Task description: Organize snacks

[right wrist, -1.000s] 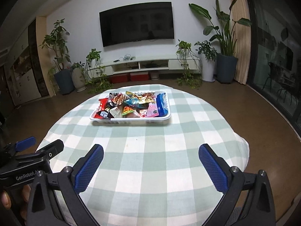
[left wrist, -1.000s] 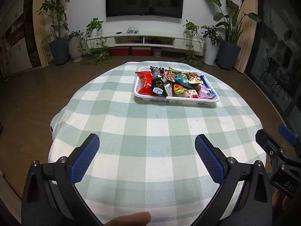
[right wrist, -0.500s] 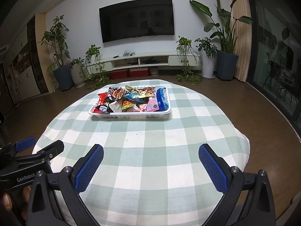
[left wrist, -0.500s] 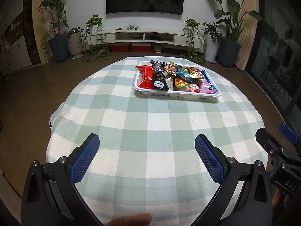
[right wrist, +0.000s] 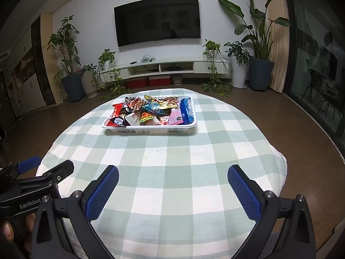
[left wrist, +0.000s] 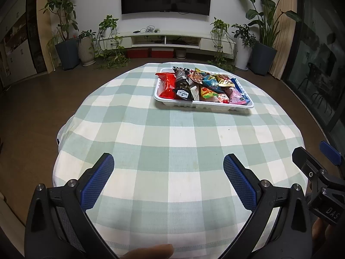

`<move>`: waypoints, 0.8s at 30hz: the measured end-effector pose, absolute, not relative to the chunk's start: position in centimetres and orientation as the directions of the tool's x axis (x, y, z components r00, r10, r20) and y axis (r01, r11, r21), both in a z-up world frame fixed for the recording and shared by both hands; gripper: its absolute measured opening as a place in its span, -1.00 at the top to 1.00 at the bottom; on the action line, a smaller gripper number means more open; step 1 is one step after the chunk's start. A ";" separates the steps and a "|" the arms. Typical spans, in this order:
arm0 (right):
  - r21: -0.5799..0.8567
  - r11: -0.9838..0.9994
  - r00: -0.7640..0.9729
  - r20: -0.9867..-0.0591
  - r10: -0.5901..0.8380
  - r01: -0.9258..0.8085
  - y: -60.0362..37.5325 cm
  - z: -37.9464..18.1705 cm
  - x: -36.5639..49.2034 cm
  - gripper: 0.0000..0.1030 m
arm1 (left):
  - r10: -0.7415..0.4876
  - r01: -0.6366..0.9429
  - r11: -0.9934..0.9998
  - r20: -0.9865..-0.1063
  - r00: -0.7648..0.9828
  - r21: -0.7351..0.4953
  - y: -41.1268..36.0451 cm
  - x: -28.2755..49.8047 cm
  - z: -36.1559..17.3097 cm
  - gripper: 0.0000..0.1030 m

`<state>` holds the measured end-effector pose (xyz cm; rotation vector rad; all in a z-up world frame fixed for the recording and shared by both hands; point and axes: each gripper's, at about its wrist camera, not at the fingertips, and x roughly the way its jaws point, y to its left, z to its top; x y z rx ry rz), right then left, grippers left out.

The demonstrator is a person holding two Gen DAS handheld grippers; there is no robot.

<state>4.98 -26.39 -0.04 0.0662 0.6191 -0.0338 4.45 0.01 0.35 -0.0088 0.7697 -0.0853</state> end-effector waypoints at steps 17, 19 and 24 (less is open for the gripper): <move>0.050 0.998 0.811 -0.586 -0.011 0.050 -26.2 -0.1 4.7 -1.00 | -0.079 0.074 0.997 -0.695 0.715 -0.037 0.0 4.4 0.4 -0.99; 0.049 0.998 0.809 -0.587 -0.011 0.048 -26.1 -0.3 4.5 -1.00 | -0.080 0.074 0.996 -0.695 0.714 -0.038 0.0 4.4 0.4 -0.99; 0.048 0.998 0.808 -0.589 -0.011 0.049 -26.0 -0.3 4.4 -1.00 | -0.080 0.074 0.997 -0.696 0.714 -0.038 0.0 4.4 0.4 -0.99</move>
